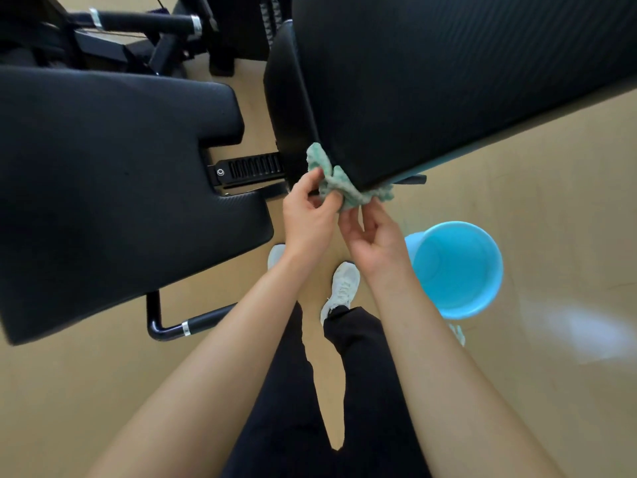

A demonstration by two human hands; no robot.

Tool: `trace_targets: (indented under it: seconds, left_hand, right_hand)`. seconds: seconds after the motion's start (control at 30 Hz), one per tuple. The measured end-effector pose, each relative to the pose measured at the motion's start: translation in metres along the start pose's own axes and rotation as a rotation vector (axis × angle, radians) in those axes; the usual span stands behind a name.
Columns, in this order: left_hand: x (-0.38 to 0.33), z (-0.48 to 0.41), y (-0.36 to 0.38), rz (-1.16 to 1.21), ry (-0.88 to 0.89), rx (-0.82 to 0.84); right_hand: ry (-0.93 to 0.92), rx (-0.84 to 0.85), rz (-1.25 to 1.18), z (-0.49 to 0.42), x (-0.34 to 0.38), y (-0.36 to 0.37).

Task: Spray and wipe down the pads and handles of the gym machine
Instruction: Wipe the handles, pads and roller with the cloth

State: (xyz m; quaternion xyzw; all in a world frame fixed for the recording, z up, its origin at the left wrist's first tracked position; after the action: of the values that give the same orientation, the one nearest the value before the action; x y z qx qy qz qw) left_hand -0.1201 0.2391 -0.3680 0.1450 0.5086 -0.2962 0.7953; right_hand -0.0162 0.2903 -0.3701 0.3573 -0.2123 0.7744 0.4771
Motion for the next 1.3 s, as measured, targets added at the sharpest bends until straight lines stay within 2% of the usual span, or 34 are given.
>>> trace_targets:
  seconds: [0.03,0.07,0.13,0.2,0.33,0.4,0.53,0.63,0.7,0.83,0.93,1.03,1.17,1.3]
  left_hand:
    - [-0.006,0.005,0.002,0.039,-0.001,-0.016]
    - [-0.012,0.009,0.003,0.053,0.011,-0.024]
    - [-0.025,0.016,0.008,0.043,0.037,-0.013]
    - [-0.043,0.022,0.015,0.017,0.066,0.019]
    - [-0.086,0.034,0.036,-0.031,0.178,0.089]
    - [-0.105,0.038,0.044,-0.054,0.228,0.115]
    - [-0.141,0.049,0.059,-0.074,0.297,0.162]
    - [-0.169,0.057,0.072,-0.078,0.362,0.197]
    - [-0.186,0.06,0.08,-0.066,0.404,0.216]
    - [-0.219,0.064,0.096,0.005,0.502,0.255]
    - [-0.224,0.055,0.098,0.003,0.549,0.243]
    - [-0.201,0.04,0.089,-0.04,0.509,0.203]
    - [-0.162,0.019,0.065,-0.089,0.358,0.127]
    - [-0.12,-0.012,0.034,-0.142,0.191,0.085]
  right_hand:
    - [-0.024,-0.085,-0.074,0.002,0.0,-0.001]
    - [0.094,-0.124,-0.323,0.011,0.013,0.002]
    - [0.243,-0.123,-0.824,0.017,0.028,0.0]
    - [0.242,-0.066,-1.035,0.027,0.047,0.001]
    - [0.108,-0.033,-0.939,0.047,0.084,-0.014]
    - [0.035,-0.073,-0.9,0.056,0.102,-0.02]
    - [-0.042,-0.191,-0.936,0.075,0.135,-0.032]
    - [-0.132,-0.339,-0.908,0.089,0.165,-0.039]
    - [-0.267,-0.475,-0.782,0.098,0.184,-0.043]
    - [-0.579,-0.794,-0.229,0.113,0.208,-0.047]
    - [-0.833,-0.866,0.084,0.116,0.205,-0.045]
    - [-1.004,-0.864,0.451,0.111,0.185,-0.039]
    - [-1.024,-0.782,0.902,0.09,0.161,-0.021]
    - [-0.84,-0.794,1.365,0.066,0.142,0.01]
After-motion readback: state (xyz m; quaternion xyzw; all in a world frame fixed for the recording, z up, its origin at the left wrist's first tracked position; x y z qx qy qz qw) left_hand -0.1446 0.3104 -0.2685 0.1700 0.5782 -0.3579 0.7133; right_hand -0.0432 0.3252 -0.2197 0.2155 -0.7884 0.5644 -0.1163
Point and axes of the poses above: each hand's wrist, its own z-axis away from the middle knuckle, its own y-axis out of the palm, x = y × z, the point moved 1 cm from there along -z, towards the middle knuckle, and after that the axes turned 1 degree about y, right-handed, at the moved point
